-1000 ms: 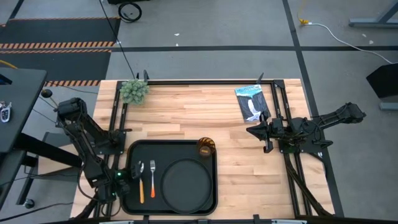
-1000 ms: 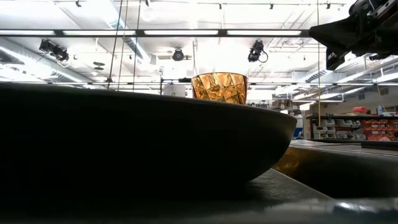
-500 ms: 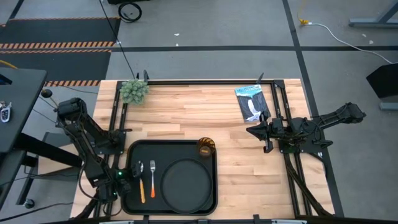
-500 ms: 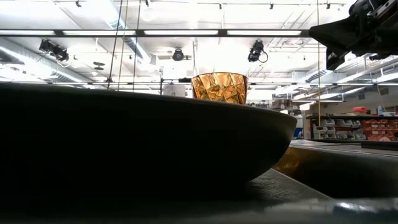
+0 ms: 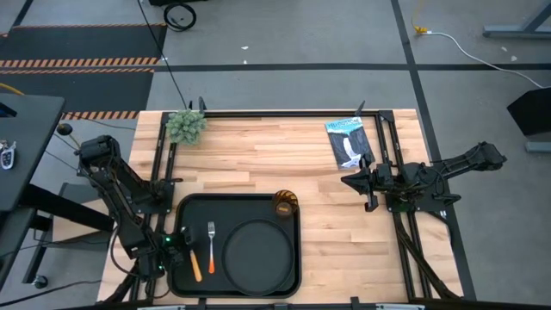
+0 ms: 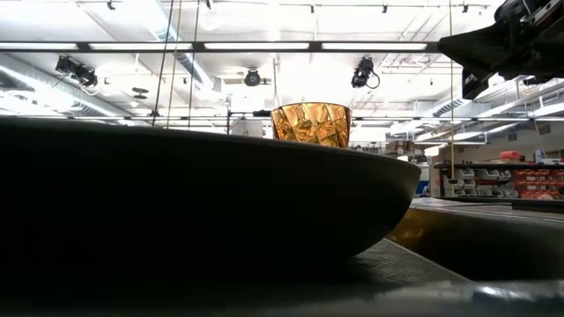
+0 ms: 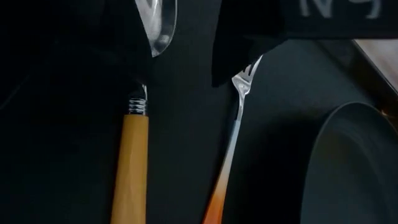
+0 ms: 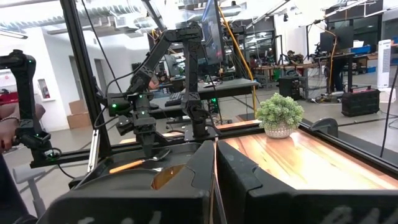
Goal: Pick and place plate/cup/fork/spoon on tray
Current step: Put the yellow spoon on the black tray on the left of the orange fork
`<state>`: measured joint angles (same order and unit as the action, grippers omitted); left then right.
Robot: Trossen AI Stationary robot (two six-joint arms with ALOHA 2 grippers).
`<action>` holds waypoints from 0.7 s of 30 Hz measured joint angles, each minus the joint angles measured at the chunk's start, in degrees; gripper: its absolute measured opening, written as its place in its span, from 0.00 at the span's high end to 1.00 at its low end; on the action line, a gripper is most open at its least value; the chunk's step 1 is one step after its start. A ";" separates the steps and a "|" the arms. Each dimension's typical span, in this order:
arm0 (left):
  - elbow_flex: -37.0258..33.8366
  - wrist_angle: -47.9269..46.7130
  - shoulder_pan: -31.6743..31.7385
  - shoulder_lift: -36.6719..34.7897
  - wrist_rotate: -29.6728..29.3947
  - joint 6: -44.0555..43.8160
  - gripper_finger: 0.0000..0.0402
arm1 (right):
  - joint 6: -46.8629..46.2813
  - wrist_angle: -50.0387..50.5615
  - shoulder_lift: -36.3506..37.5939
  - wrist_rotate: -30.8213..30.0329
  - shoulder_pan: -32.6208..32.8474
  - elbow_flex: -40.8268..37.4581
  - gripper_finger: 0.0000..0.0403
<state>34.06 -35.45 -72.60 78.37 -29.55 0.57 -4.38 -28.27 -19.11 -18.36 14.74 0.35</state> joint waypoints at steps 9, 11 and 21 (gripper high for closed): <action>1.13 -1.41 0.01 -0.12 0.90 -0.38 0.62 | 0.01 0.00 0.00 0.00 0.01 -0.01 0.94; 2.82 -3.55 0.69 -0.65 1.80 -0.66 0.64 | 0.01 0.00 0.00 0.01 0.00 0.01 0.94; 4.29 -5.13 4.42 -0.93 12.95 -4.70 0.70 | 0.00 0.01 0.00 0.00 0.01 0.01 0.94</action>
<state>38.35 -40.57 -68.18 77.44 -16.60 -4.13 -4.38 -28.26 -19.11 -18.36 14.75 0.36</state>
